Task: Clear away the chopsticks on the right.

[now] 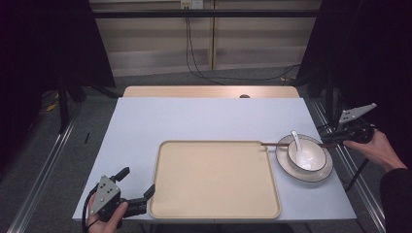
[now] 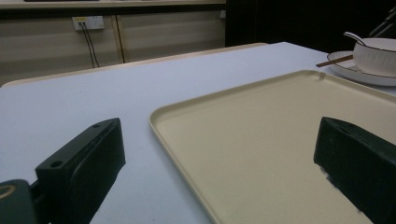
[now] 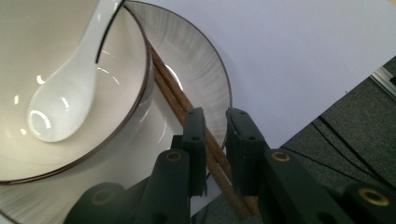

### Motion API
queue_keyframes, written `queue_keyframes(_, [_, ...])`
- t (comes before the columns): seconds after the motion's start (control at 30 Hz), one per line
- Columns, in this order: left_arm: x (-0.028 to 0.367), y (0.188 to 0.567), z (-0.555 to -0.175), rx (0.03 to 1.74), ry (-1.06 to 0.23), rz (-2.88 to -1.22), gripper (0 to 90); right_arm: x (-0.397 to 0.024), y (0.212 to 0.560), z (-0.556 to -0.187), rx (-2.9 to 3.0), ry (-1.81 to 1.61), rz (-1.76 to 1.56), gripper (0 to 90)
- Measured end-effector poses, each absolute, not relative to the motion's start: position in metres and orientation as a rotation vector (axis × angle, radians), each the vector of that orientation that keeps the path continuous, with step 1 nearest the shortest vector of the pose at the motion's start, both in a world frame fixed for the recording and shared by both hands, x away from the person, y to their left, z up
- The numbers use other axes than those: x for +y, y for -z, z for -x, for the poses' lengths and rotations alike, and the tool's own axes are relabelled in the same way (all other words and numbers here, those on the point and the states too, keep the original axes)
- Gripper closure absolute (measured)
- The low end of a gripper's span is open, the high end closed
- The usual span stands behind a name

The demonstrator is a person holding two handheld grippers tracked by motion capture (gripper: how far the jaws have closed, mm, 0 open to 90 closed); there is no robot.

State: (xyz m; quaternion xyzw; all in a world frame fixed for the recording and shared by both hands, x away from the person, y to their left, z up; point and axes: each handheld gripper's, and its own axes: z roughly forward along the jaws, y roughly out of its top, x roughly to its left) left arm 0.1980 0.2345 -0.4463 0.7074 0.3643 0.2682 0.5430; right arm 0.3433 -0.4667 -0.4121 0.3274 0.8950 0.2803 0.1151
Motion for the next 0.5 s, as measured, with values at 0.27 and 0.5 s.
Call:
queue_keyframes(0.27, [0.235,0.446,-0.198,0.861,-0.647,-1.686,1.8,-0.455,0.421,-0.355,2.689,-0.777,-0.924,76.8])
queue_keyframes(0.5, [0.235,0.447,-0.198,0.862,-0.643,-1.689,1.7,-0.454,0.424,-0.355,2.707,-0.766,-0.909,77.0])
